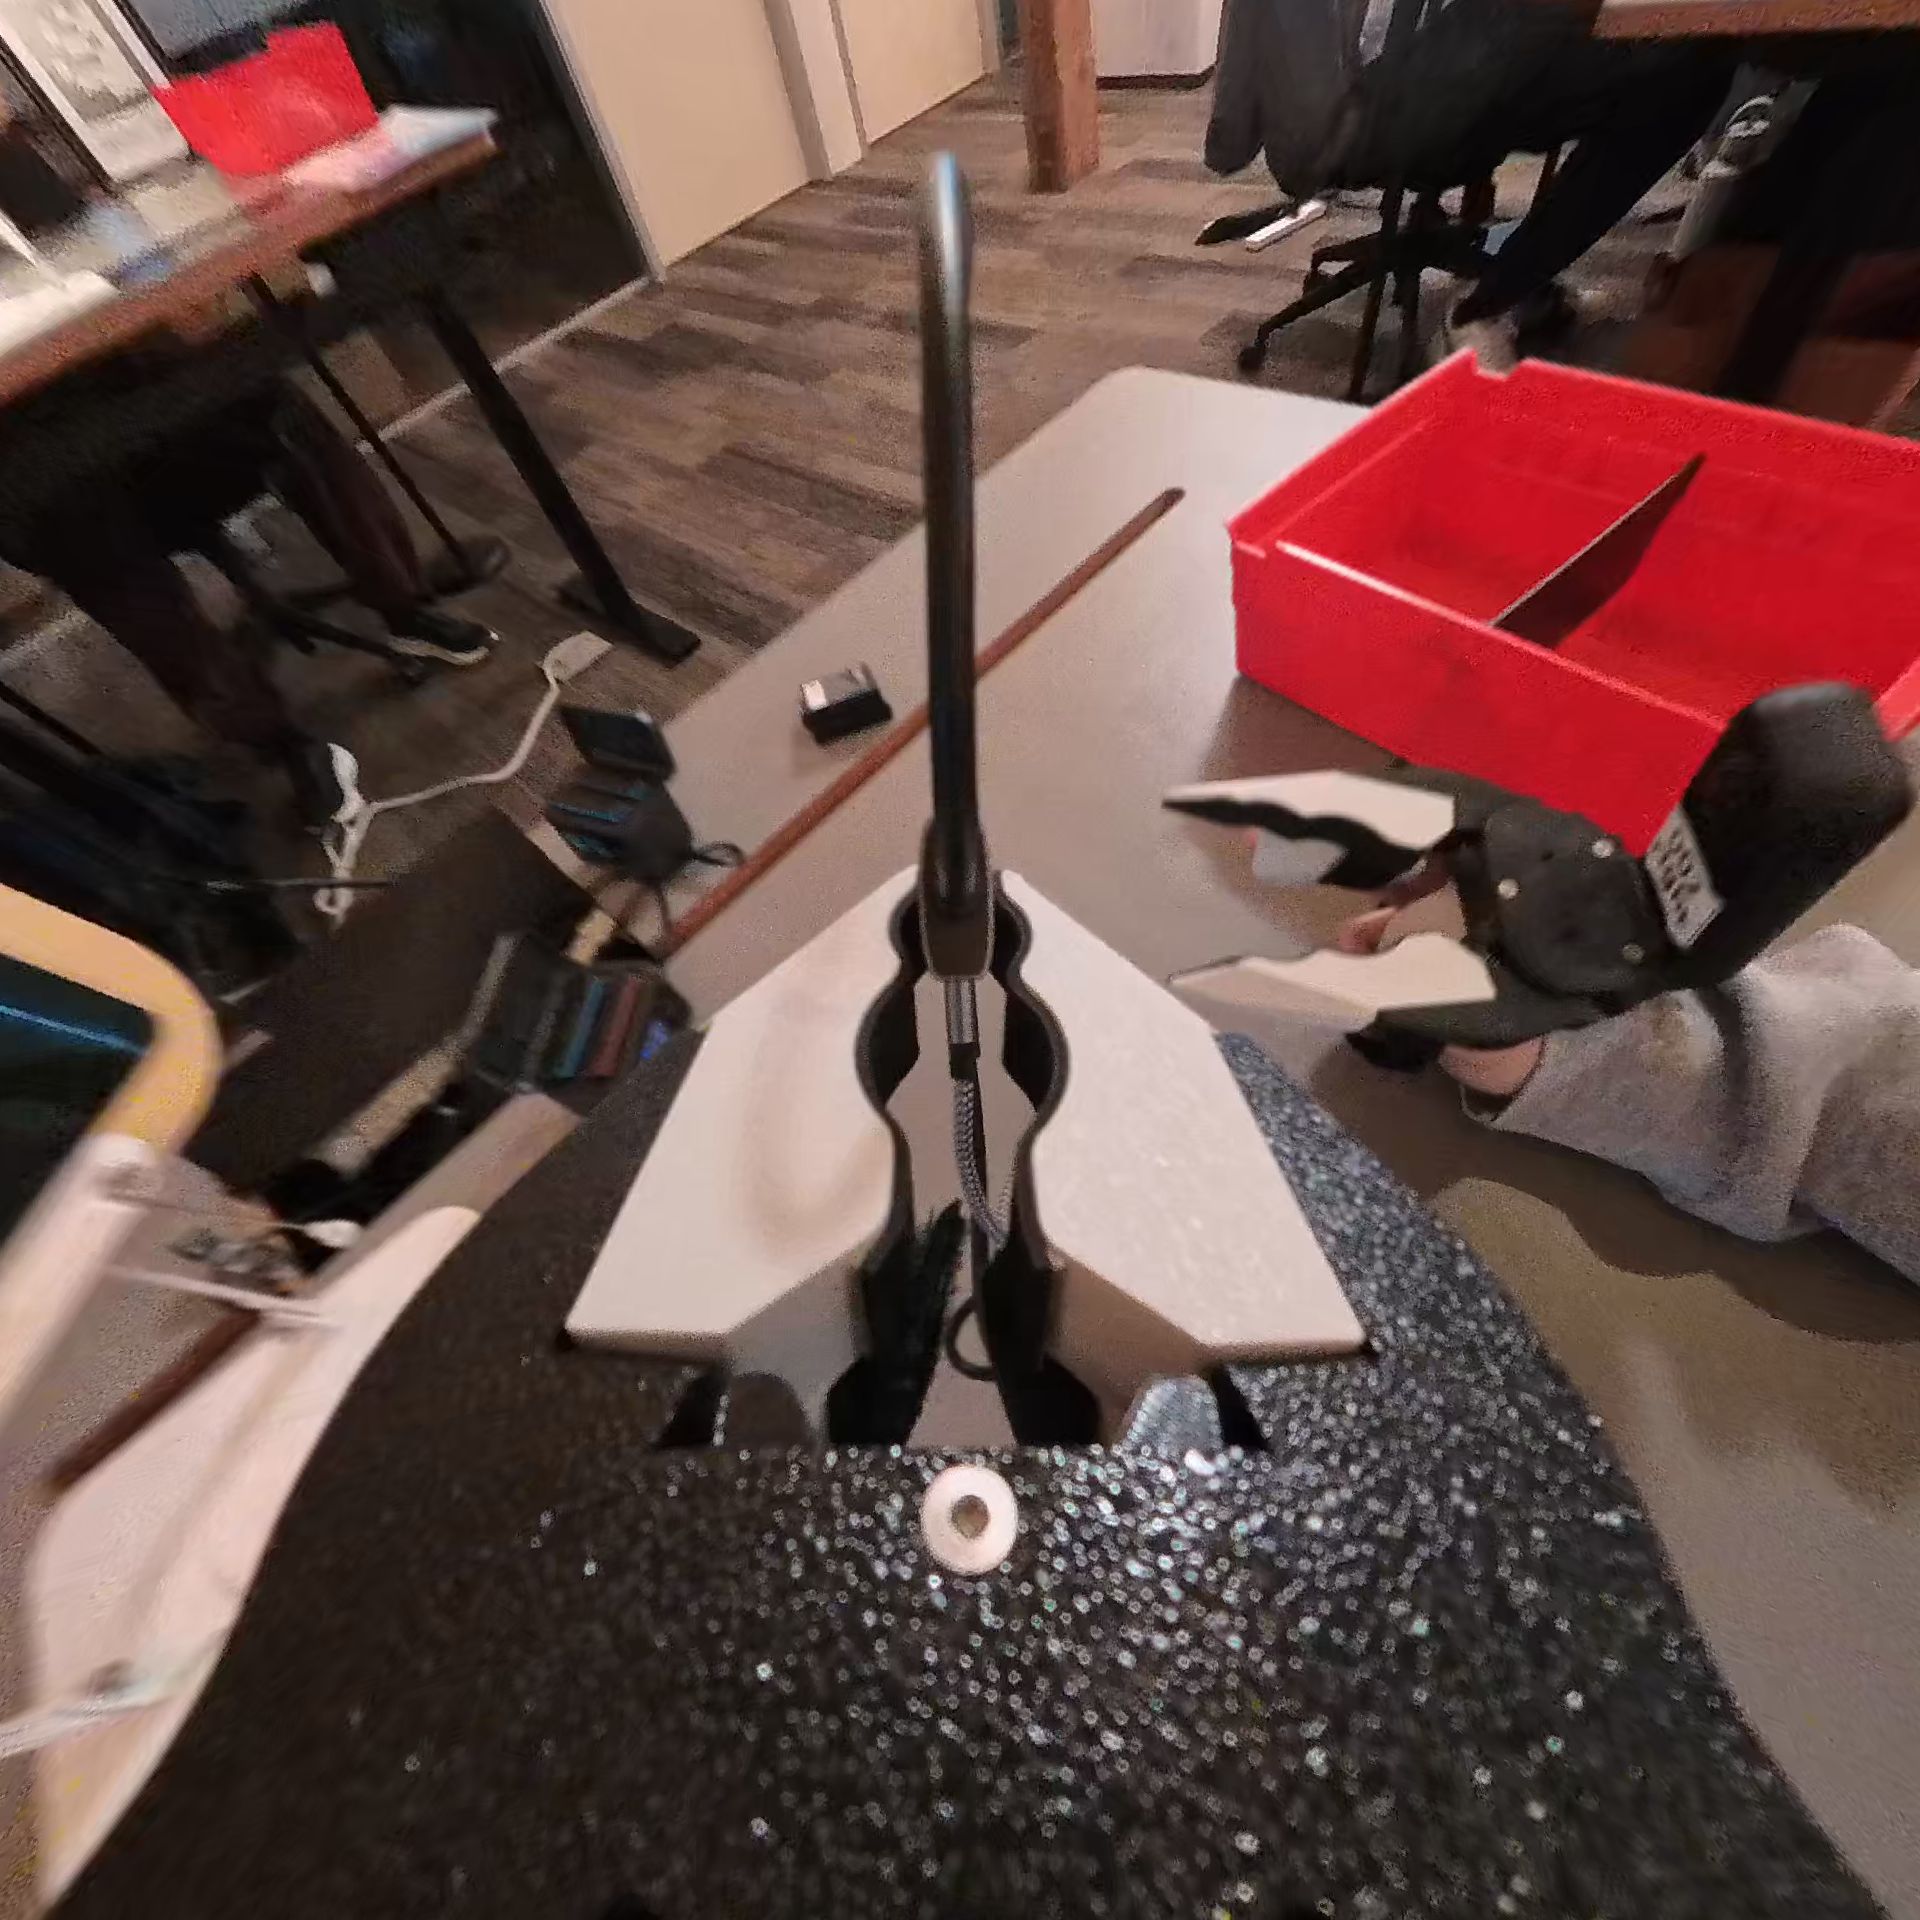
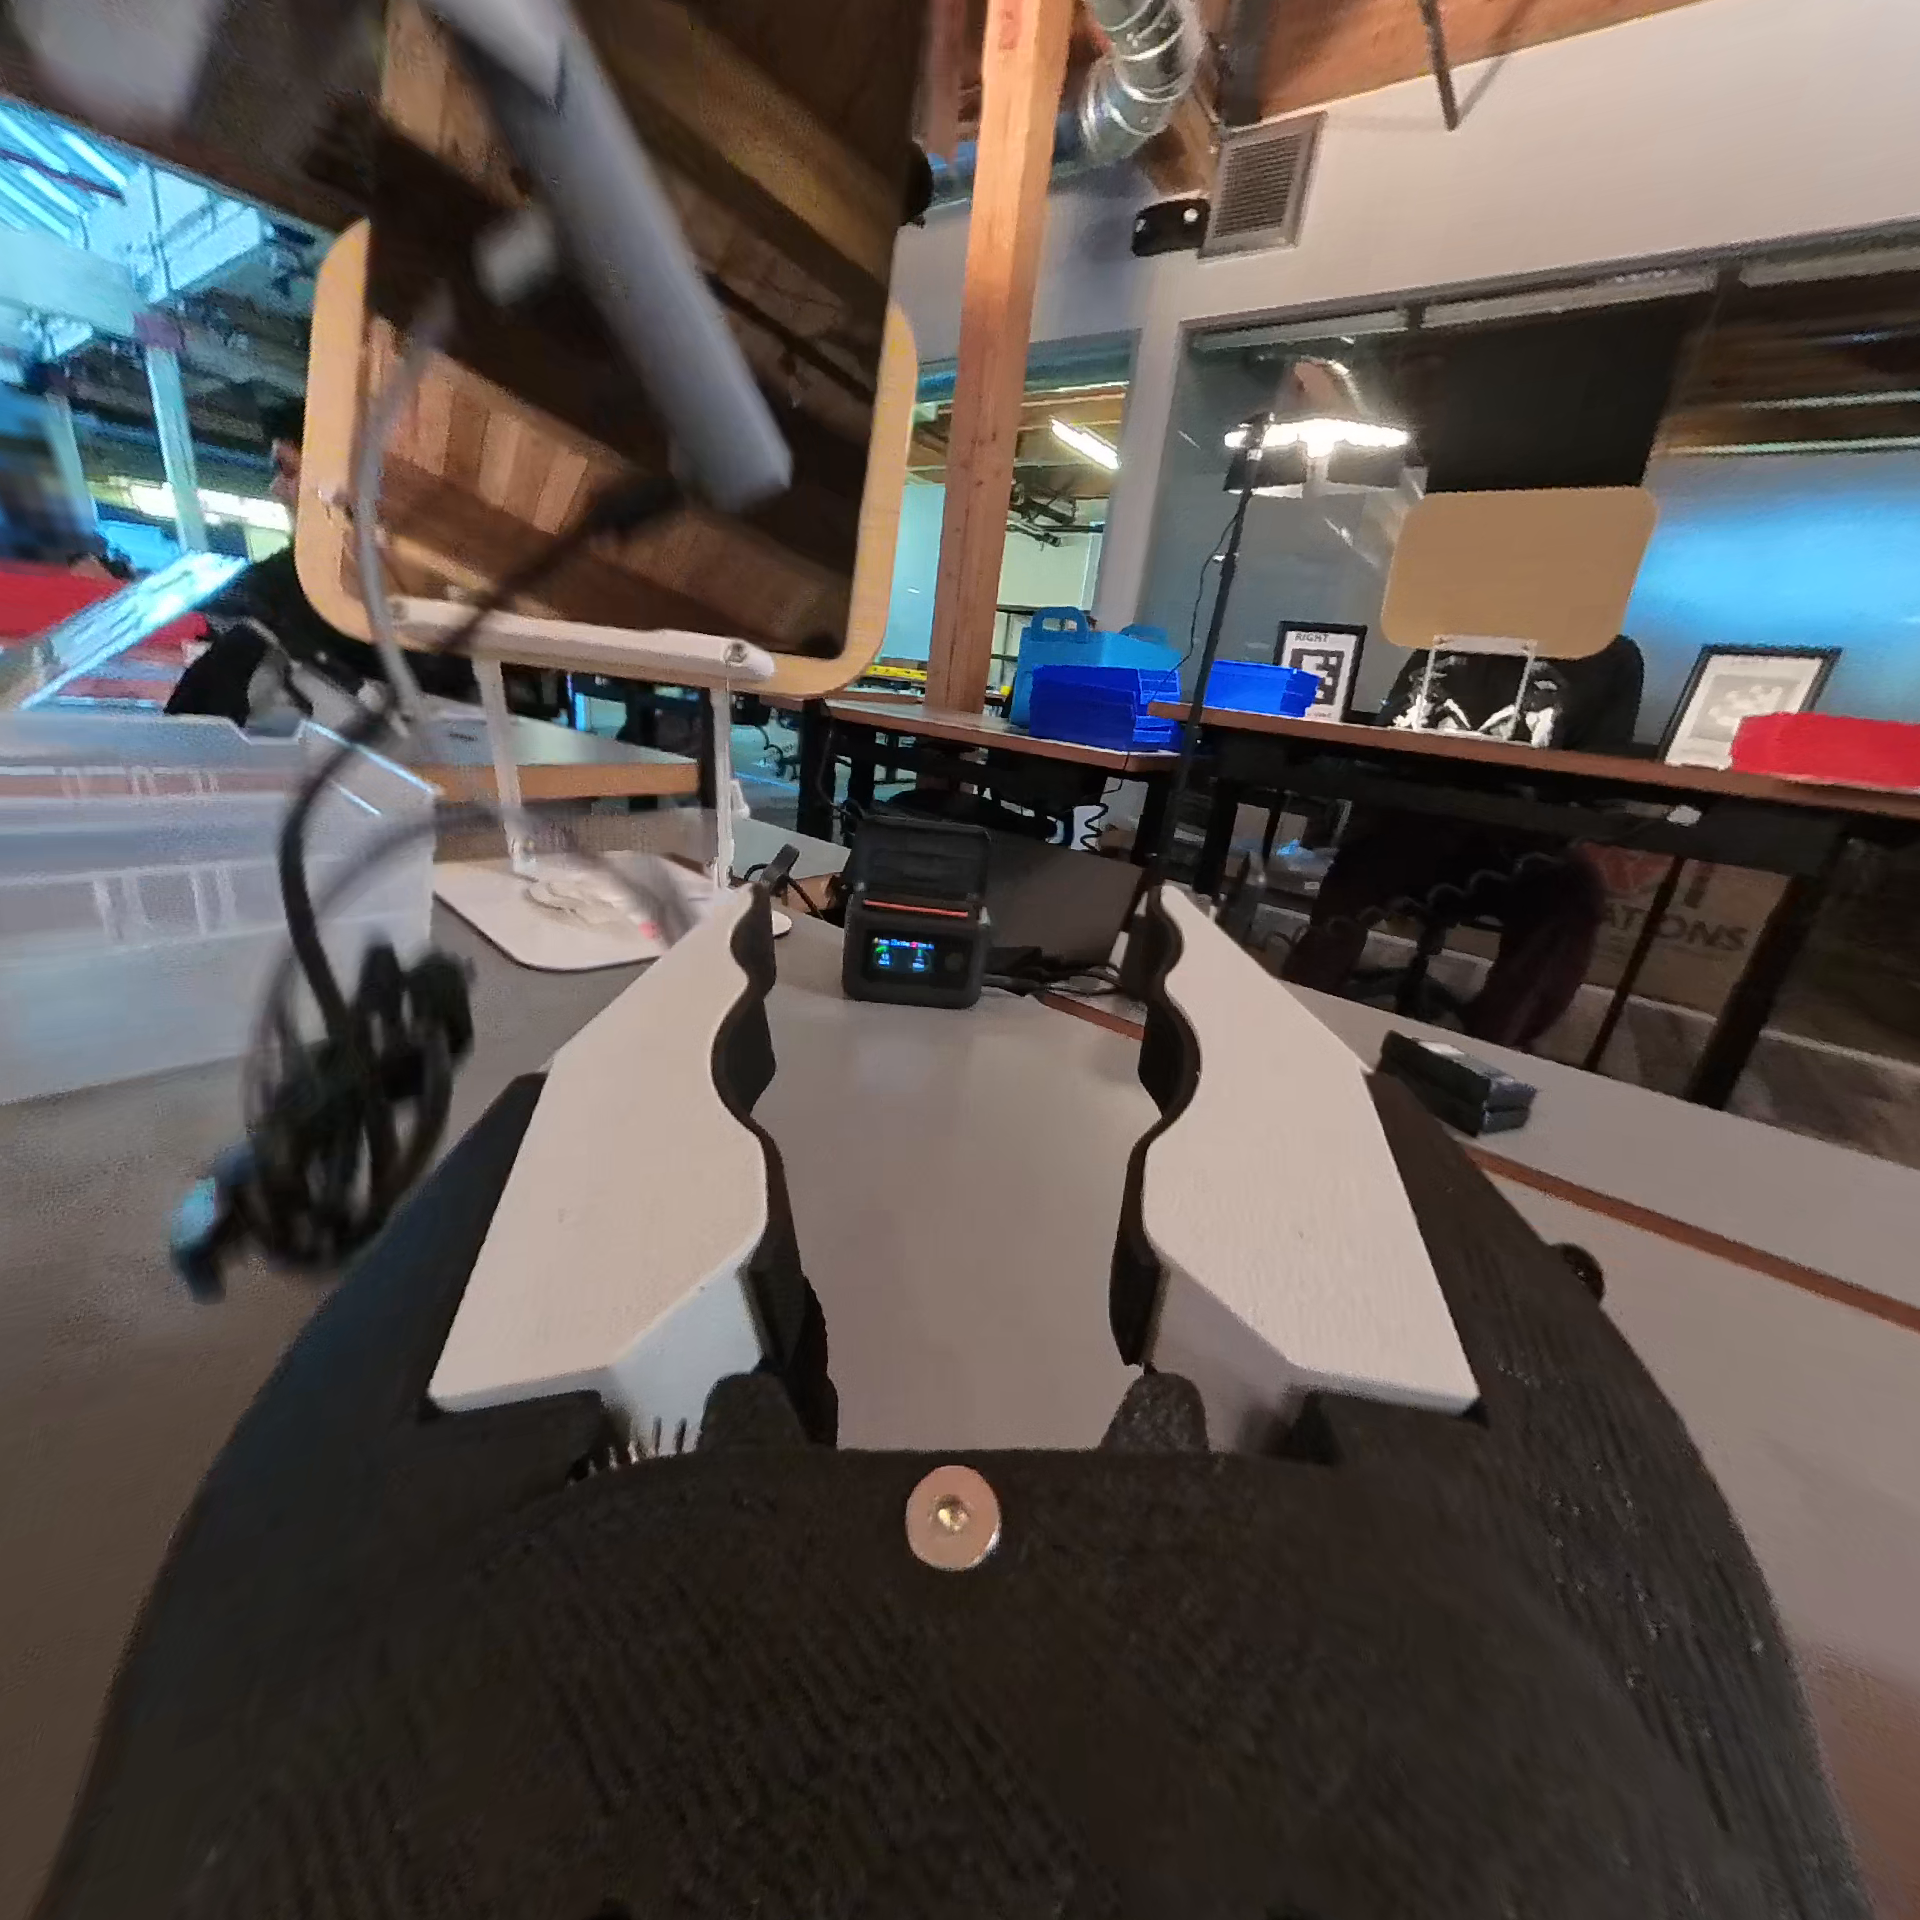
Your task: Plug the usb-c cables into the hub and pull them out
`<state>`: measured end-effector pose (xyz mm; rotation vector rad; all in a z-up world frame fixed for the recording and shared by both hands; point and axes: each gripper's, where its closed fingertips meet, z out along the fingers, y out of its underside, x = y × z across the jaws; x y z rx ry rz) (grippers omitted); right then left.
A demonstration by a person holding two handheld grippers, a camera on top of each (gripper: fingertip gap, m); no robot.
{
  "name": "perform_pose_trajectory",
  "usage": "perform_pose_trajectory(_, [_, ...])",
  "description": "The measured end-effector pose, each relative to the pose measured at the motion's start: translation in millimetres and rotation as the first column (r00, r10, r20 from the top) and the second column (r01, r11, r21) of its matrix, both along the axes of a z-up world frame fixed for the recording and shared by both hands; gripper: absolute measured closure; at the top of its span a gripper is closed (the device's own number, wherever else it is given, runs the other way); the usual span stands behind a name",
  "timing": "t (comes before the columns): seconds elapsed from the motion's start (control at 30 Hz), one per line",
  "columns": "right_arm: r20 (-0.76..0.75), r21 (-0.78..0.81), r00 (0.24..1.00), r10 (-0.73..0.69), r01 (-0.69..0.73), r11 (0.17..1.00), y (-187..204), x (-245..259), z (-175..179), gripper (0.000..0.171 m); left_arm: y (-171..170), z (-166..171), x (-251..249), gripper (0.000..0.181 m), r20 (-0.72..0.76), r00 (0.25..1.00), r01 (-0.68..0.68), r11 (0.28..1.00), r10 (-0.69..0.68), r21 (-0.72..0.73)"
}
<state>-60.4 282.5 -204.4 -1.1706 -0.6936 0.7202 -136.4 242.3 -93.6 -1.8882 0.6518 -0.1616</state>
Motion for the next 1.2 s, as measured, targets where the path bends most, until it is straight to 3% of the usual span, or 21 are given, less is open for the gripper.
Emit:
perform_pose_trajectory(0.03, [-0.012,-0.017,1.000,0.002,-0.002,1.000,-1,4,0,0.100,1,-18,2,0.173,0.021,1.000,0.001,1.000,-0.001,-0.012])
perform_pose_trajectory(0.1, [0.001,-0.043,1.000,-0.019,0.019,0.999,-1,10,-4,0.105,1,-43,4,0.173,0.050,0.999,0.000,1.000,0.000,0.005])
perform_pose_trajectory(0.17, [0.029,-0.049,0.998,-0.064,0.066,0.997,-2,18,-8,0.114,-2,-53,7,0.173,0.000,1.000,0.007,0.990,-0.007,0.144])
perform_pose_trajectory(0.27, [0.010,-0.063,0.998,-0.059,0.059,0.996,-6,27,-2,0.119,-18,-65,20,0.173,-0.226,0.974,0.078,0.919,0.013,0.388])
perform_pose_trajectory(0.33, [0.033,-0.127,0.999,0.004,0.000,0.992,-8,24,-2,0.121,-32,-77,28,0.173,-0.415,0.906,0.147,0.860,0.080,0.488])
perform_pose_trajectory(0.4, [0.041,-0.270,0.985,0.169,-0.152,0.951,-17,14,-8,0.129,-44,-90,32,0.173,-0.605,0.768,0.223,0.799,0.209,0.559])
perform_pose_trajectory(0.47, [-0.008,-0.437,0.932,0.363,-0.330,0.837,-34,4,-13,0.131,-53,-106,33,0.173,-0.751,0.575,0.310,0.764,0.324,0.567])
perform_pose_trajectory(0.53, [-0.041,-0.565,0.912,0.408,-0.358,0.743,-35,0,-21,0.132,-59,-122,35,0.173,-0.829,0.402,0.385,0.750,0.389,0.538])
perform_pose_trajectory(0.63, [-0.020,-0.673,0.897,0.441,-0.338,0.657,-37,-2,-38,0.135,-65,-139,34,0.173,-0.876,0.232,0.442,0.757,0.422,0.482])
perform_pose_trajectory(0.67, [-0.011,-0.677,0.900,0.435,-0.327,0.660,-36,-2,-40,0.136,-68,-141,33,0.173,-0.879,0.198,0.454,0.754,0.434,0.475])
perform_pose_trajectory(0.73, [0.065,-0.622,0.951,0.301,-0.198,0.758,-16,11,-37,0.137,-74,-147,30,0.173,-0.885,0.160,0.472,0.753,0.437,0.457])
perform_pose_trajectory(0.83, [0.226,-0.373,0.973,-0.047,0.131,0.919,17,52,-10,0.133,-80,-154,16,0.173,-0.889,0.152,0.445,0.774,0.431,0.451])
perform_pose_trajectory(0.87, [0.239,-0.267,0.964,-0.114,0.178,0.947,16,59,5,0.131,-82,-157,11,0.173,-0.891,0.143,0.435,0.781,0.431,0.448])
perform_pose_trajectory(0.9, [0.229,-0.200,0.970,-0.078,0.126,0.972,3,53,18,0.132,-82,-159,9,0.173,-0.891,0.128,0.435,0.783,0.436,0.445])
perform_pose_trajectory(0.93, [0.204,-0.209,0.977,0.054,-0.010,0.978,-18,37,23,0.133,-83,-159,8,0.173,-0.883,0.107,0.436,0.777,0.457,0.455])
perform_pose_trajectory(0.97, [0.159,-0.291,0.961,0.226,-0.173,0.941,-42,17,22,0.134,-83,-159,9,0.173,-0.875,0.086,0.441,0.769,0.476,0.462])
perform_pose_trajectory(1.03, [0.064,-0.521,0.886,0.460,-0.363,0.772,-73,-12,3,0.135,-83,-157,17,0.173,-0.861,0.073,0.465,0.747,0.503,0.475])
perform_pose_trajectory(1.13, [-0.069,-0.728,0.835,0.545,-0.416,0.545,-85,-32,-30,0.138,-85,-154,30,0.173,-0.851,0.090,0.498,0.716,0.518,0.489])
perform_pose_trajectory(1.2, [-0.234,-0.790,0.747,0.622,-0.519,0.327,-103,-38,-31,0.135,-86,-153,36,0.173,-0.847,0.104,0.514,0.701,0.521,0.494])
